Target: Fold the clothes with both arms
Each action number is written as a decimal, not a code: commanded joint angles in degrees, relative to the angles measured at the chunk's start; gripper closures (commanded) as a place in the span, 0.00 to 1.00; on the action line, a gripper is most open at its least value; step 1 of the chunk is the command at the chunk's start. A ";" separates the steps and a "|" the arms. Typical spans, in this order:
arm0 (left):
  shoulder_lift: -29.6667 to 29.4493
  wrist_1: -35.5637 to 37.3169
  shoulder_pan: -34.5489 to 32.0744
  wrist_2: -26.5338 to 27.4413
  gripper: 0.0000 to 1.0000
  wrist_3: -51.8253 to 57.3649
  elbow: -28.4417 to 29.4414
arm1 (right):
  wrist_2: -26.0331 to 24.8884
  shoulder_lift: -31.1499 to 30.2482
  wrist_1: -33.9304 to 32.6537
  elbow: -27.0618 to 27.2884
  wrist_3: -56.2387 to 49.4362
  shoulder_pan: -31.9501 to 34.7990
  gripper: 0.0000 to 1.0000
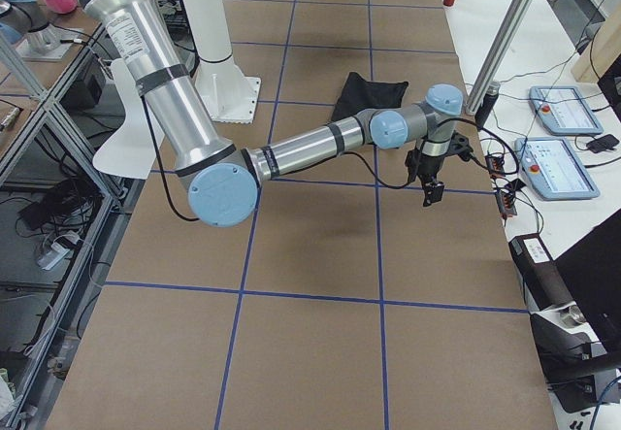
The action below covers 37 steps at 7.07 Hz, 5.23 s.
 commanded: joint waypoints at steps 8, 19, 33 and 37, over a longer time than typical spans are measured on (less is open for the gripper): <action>11.07 -2.79 -6.36 0.20 0.00 14.25 -2.17 | -0.36 -20.57 7.79 7.42 -1.56 10.44 0.00; 16.62 51.09 -15.50 -13.69 0.00 43.77 -19.82 | 14.84 -26.93 1.13 12.19 -0.50 12.82 0.00; 17.24 51.74 -15.42 -13.60 0.00 41.59 -19.05 | 11.60 -30.36 -0.38 14.22 -0.77 14.84 0.00; 17.33 51.57 -15.42 -13.60 0.00 36.92 -19.40 | 11.60 -30.27 -0.47 14.04 0.20 14.93 0.00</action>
